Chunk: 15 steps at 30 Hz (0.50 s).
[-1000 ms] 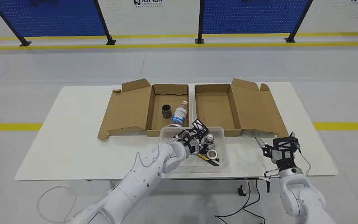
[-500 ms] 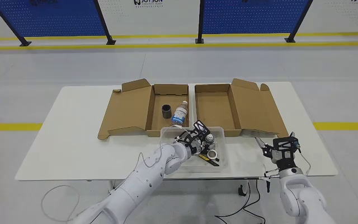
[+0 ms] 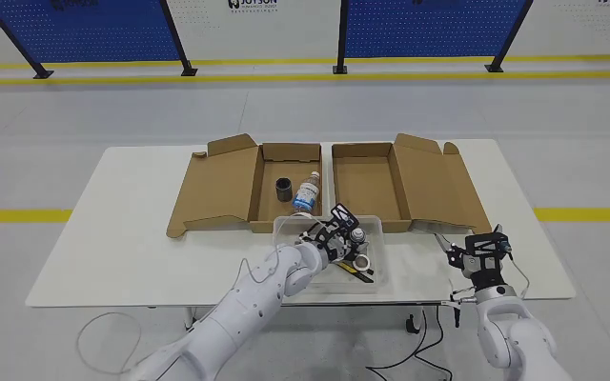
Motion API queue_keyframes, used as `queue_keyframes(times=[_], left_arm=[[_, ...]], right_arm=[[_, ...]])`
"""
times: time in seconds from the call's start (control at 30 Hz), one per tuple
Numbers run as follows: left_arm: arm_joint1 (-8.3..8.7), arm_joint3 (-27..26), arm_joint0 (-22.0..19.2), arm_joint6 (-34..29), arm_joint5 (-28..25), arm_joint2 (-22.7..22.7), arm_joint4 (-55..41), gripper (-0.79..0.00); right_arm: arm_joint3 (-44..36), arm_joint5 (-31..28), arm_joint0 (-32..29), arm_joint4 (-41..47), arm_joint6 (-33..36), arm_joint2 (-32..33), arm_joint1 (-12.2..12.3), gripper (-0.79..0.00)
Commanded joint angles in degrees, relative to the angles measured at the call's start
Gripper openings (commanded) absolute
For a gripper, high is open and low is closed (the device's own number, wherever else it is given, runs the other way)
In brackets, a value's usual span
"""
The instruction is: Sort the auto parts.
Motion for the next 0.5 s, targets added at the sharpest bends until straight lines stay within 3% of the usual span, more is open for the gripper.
queue_keyframes(times=[0.0,0.13,0.33,0.47], left_arm=[[-0.2,0.42,-0.11,0.04,0.1,0.04,-0.08,-0.369],[-0.66,1.24,-0.46,0.04,0.11,0.11,-0.37,-0.388],[-1.21,2.58,-0.86,0.88,-0.35,0.0,-0.73,-0.336],[-1.49,3.37,-0.96,1.22,-0.61,-0.12,-0.85,-0.369]], right_arm=[[0.0,0.0,0.0,0.0,0.0,0.0,0.0,0.0],[0.0,0.0,0.0,0.0,0.0,0.0,0.0,0.0],[0.0,0.0,0.0,0.0,0.0,0.0,0.0,0.0],[0.0,0.0,0.0,0.0,0.0,0.0,0.0,0.0]])
